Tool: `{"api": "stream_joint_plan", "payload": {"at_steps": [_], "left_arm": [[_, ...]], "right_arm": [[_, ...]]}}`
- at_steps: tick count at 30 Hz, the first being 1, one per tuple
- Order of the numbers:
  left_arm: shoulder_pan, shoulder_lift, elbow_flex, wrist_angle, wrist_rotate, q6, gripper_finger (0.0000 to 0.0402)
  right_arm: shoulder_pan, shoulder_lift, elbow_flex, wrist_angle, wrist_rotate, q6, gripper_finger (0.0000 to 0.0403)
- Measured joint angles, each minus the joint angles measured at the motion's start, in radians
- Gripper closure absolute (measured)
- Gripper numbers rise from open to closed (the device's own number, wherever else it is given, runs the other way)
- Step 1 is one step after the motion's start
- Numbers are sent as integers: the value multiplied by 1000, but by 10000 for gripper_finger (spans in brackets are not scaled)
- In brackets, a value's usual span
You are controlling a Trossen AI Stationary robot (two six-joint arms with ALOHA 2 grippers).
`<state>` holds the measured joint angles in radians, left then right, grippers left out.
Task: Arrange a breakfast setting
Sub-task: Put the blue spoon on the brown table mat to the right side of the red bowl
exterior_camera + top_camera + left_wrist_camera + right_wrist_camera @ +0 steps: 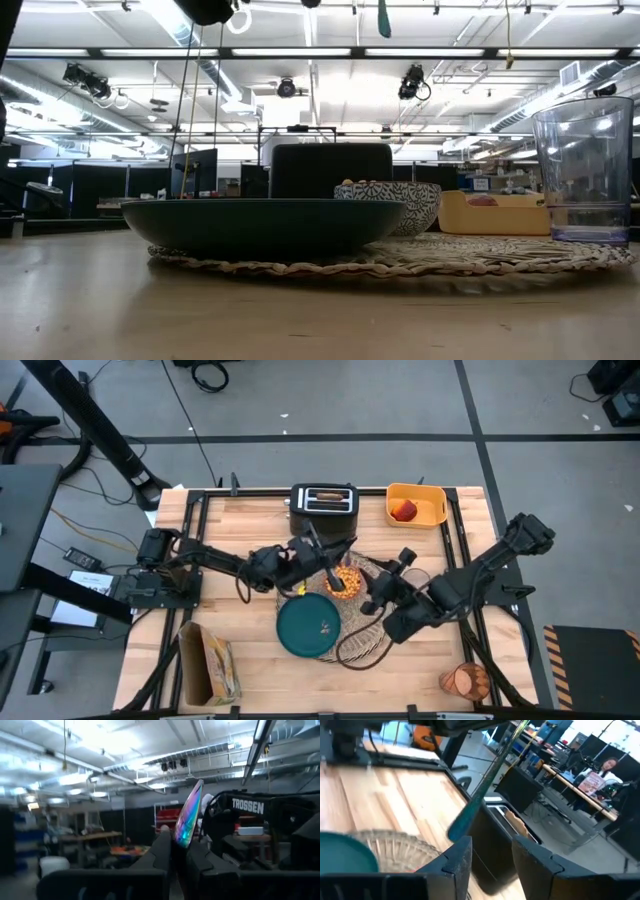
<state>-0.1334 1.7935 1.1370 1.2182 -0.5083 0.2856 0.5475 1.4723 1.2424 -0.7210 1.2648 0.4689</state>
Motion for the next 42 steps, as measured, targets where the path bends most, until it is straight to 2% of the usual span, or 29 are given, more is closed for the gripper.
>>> {"api": "stream_joint_plan", "payload": {"at_steps": [7, 10, 14, 18, 21, 24, 29, 32, 37, 42], "left_arm": [[-11, 0, 0, 80, 12, 248, 381], [-37, 0, 0, 112, 17, 369, 381], [-80, 0, 0, 246, 6, 456, 381], [-121, 0, 0, 315, -9, 509, 381], [-148, -1, 0, 315, -31, 481, 381], [-170, -1, 0, 298, -33, 424, 381], [-194, -2, 0, 294, 18, 308, 381], [-211, -2, 0, 290, 51, 237, 381], [-225, -2, 0, 267, 154, 73, 381], [-223, -2, 0, 268, 173, 27, 378]], "right_arm": [[-89, 0, -43, 335, 8, -229, 207], [-107, 0, -48, 461, -53, -375, 201], [-110, 0, -50, 553, -82, -498, 202], [-91, 0, -50, 558, -98, -557, 205], [-66, -3, -50, 545, -136, -581, 206], [-36, -20, -50, 546, -243, -568, 206], [8, -48, -50, 536, -322, -475, 206], [32, -70, -50, 550, -425, -414, 211], [40, -94, -50, 546, -579, -333, 240], [30, -86, -50, 595, -700, -328, 275]]}}
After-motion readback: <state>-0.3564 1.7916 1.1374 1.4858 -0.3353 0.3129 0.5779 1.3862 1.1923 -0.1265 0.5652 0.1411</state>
